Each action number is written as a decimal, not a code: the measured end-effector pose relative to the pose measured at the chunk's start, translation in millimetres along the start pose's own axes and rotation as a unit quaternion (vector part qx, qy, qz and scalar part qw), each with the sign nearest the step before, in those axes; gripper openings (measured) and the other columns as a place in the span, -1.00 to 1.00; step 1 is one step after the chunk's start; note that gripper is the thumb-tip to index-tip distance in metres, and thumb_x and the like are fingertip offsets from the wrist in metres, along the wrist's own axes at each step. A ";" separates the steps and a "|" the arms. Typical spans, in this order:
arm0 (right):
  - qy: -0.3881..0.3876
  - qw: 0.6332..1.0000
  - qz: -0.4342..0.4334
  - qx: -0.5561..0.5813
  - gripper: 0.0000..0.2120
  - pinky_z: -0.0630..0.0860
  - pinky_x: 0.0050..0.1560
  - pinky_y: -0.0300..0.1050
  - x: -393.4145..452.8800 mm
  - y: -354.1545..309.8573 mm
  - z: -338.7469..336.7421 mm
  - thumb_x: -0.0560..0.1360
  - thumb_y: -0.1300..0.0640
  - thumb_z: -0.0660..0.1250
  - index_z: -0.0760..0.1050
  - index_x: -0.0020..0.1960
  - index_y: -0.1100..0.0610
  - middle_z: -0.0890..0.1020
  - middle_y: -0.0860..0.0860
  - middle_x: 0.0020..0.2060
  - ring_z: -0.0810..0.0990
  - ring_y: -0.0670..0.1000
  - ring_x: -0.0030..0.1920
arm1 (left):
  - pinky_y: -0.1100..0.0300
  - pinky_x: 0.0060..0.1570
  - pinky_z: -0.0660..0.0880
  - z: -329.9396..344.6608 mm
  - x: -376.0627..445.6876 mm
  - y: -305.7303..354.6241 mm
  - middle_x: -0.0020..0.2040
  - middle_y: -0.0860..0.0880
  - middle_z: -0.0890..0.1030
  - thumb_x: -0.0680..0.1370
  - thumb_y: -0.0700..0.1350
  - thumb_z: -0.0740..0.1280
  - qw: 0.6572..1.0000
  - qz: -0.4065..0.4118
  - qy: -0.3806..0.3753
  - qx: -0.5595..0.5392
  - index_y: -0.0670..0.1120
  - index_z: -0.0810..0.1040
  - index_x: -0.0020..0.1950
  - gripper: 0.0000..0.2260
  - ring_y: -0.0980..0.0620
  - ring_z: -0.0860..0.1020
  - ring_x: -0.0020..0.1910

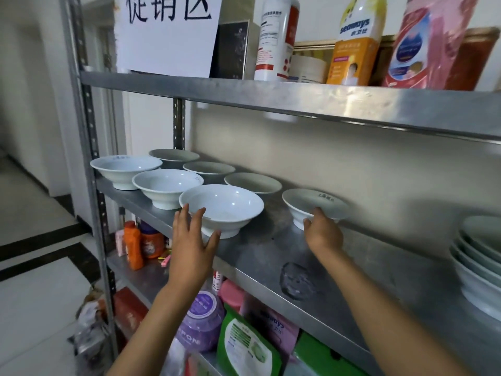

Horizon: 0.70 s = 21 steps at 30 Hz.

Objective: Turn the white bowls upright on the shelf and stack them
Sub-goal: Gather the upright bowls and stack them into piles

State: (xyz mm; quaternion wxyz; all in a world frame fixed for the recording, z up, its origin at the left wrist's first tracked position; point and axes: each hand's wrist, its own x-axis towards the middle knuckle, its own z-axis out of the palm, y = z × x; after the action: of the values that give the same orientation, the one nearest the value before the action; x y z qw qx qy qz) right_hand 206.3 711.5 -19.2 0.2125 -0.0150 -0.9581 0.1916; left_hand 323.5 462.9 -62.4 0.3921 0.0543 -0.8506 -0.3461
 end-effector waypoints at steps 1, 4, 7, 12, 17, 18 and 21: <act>0.004 1.000 0.010 0.004 -0.74 0.47 0.03 0.01 -0.2 0.5 -0.7 0.59 0.05 0.15 0.37 0.22 0.14 0.60 0.21 0.13 0.57 0.24 0.14 | -0.18 0.40 0.23 -2.5 -1.3 -2.1 0.53 -0.13 0.12 0.54 0.00 0.34 1.000 0.004 0.003 0.000 -0.07 0.30 0.44 -0.50 -0.15 0.10 0.51; 0.024 0.999 0.038 0.006 -0.75 0.48 0.01 0.03 -1.4 3.3 -3.1 0.58 0.05 0.17 0.36 0.18 0.18 0.61 0.24 0.08 0.58 0.27 0.11 | -0.18 0.38 0.26 -9.6 -5.0 -7.5 0.52 -0.14 0.15 0.53 -0.02 0.35 1.000 0.021 0.008 0.000 -0.05 0.32 0.43 -0.50 -0.16 0.14 0.49; 0.030 0.998 0.046 0.025 -0.77 0.48 -0.02 0.03 -3.9 6.5 -3.6 0.57 0.05 0.20 0.35 0.13 0.18 0.61 0.26 0.02 0.58 0.28 0.07 | -0.16 0.38 0.27 -16.4 0.7 -10.6 0.52 -0.14 0.15 0.53 -0.03 0.36 0.999 0.036 0.008 -0.005 -0.05 0.35 0.41 -0.53 -0.16 0.16 0.49; 0.090 0.982 0.066 0.150 -0.84 0.48 -0.04 0.00 0.1 7.0 -9.2 0.55 0.13 0.26 0.41 0.07 0.19 0.62 0.27 0.00 0.59 0.28 0.03 | -0.03 0.42 0.19 -23.5 19.4 -3.2 0.54 -0.07 0.11 0.54 0.00 0.33 0.998 0.050 0.010 -0.021 -0.03 0.36 0.40 -0.56 -0.07 0.10 0.51; 0.167 0.962 0.059 0.208 -0.80 0.48 0.00 -0.03 15.6 -9.6 -21.2 0.54 0.12 0.30 0.48 0.09 0.22 0.63 0.27 0.00 0.59 0.28 0.04 | -0.13 0.41 0.23 -32.1 46.3 -11.4 0.51 -0.06 0.18 0.55 -0.05 0.33 0.998 0.058 0.008 -0.038 -0.02 0.41 0.35 -0.62 -0.09 0.14 0.50; 0.186 0.958 0.055 0.213 -0.80 0.48 0.00 -0.02 18.4 -15.2 -23.5 0.54 0.11 0.30 0.48 0.09 0.22 0.64 0.27 -0.01 0.59 0.29 0.03 | -0.14 0.40 0.24 -33.0 50.9 -13.2 0.51 -0.06 0.20 0.55 -0.08 0.33 0.997 0.057 0.013 -0.044 -0.03 0.43 0.34 -0.64 -0.09 0.16 0.49; 0.224 0.948 0.013 0.224 -0.81 0.47 -0.09 -0.03 29.5 -36.6 -25.1 0.54 0.12 0.30 0.46 0.07 0.23 0.65 0.25 -0.07 0.60 0.28 -0.03 | -0.14 0.37 0.27 -34.1 68.5 -19.6 0.49 -0.04 0.24 0.55 -0.13 0.31 0.996 0.054 0.026 -0.065 -0.01 0.44 0.32 -0.67 -0.06 0.21 0.47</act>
State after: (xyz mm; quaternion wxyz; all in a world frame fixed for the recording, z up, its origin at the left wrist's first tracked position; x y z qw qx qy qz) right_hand 191.7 689.9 27.3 0.4170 -0.0216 -0.8178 0.3960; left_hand 296.9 404.5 -16.2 0.4346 -0.0087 -0.8176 -0.3775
